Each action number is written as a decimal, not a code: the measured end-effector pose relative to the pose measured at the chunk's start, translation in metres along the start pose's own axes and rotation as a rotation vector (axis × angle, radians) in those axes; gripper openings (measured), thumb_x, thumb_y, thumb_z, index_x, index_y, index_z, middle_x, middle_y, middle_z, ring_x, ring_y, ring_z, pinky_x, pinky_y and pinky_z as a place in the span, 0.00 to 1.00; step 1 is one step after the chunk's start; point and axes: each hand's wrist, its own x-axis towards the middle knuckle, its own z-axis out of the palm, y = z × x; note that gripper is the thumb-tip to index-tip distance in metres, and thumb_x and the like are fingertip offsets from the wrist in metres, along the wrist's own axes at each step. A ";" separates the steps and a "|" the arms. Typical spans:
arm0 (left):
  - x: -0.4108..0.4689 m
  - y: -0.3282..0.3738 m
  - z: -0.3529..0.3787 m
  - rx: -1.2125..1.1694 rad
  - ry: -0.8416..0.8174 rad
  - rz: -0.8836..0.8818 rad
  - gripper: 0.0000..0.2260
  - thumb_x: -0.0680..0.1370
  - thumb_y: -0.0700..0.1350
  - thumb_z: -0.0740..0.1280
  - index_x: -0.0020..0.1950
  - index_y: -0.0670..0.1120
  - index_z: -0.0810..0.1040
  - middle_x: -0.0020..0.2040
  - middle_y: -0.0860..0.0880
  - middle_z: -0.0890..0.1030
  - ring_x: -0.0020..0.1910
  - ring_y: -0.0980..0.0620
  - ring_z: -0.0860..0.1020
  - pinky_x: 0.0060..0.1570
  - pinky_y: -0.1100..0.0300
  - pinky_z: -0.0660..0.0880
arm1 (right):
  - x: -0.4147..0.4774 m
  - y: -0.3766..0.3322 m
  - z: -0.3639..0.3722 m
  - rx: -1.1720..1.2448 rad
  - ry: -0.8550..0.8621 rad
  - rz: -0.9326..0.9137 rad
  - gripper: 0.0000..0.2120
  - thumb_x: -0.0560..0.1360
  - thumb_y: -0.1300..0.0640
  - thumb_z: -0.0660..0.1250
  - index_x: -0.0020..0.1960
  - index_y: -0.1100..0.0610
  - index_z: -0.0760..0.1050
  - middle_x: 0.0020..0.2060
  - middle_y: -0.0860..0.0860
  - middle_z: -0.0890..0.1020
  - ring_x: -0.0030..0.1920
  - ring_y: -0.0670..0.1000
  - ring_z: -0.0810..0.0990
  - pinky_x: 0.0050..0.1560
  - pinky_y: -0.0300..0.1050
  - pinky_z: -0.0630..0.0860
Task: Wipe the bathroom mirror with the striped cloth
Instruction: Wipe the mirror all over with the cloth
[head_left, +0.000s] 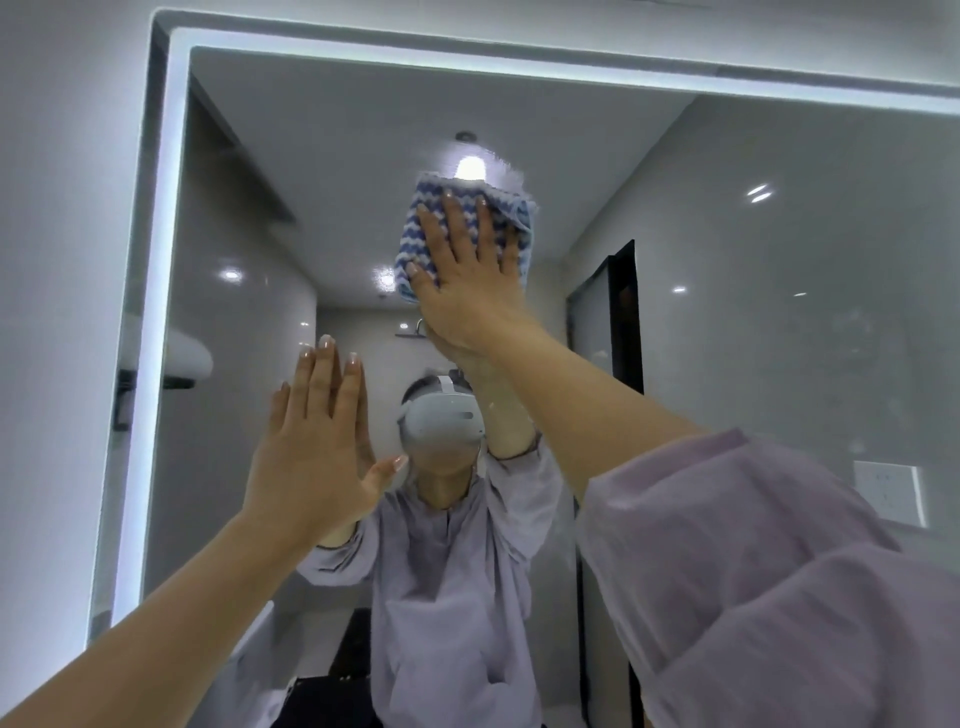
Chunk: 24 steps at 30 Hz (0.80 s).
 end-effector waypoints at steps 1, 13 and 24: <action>0.000 0.000 0.001 0.003 -0.001 -0.002 0.47 0.71 0.70 0.52 0.71 0.45 0.27 0.73 0.43 0.30 0.75 0.44 0.33 0.73 0.48 0.40 | 0.004 -0.005 0.000 -0.008 -0.011 -0.030 0.30 0.81 0.42 0.44 0.77 0.50 0.35 0.76 0.50 0.35 0.75 0.56 0.32 0.69 0.56 0.26; 0.000 0.000 -0.001 -0.012 -0.016 -0.007 0.47 0.71 0.70 0.54 0.70 0.45 0.27 0.73 0.43 0.28 0.73 0.46 0.30 0.72 0.49 0.38 | 0.018 0.030 -0.017 -0.108 -0.009 -0.140 0.29 0.81 0.39 0.45 0.78 0.45 0.41 0.78 0.45 0.42 0.76 0.51 0.36 0.70 0.50 0.28; 0.000 0.001 -0.007 -0.020 -0.056 -0.013 0.47 0.72 0.71 0.52 0.69 0.45 0.24 0.72 0.43 0.25 0.73 0.44 0.29 0.74 0.48 0.38 | 0.003 0.122 -0.038 -0.017 0.068 0.228 0.29 0.80 0.38 0.43 0.77 0.45 0.39 0.77 0.46 0.40 0.76 0.52 0.36 0.74 0.54 0.34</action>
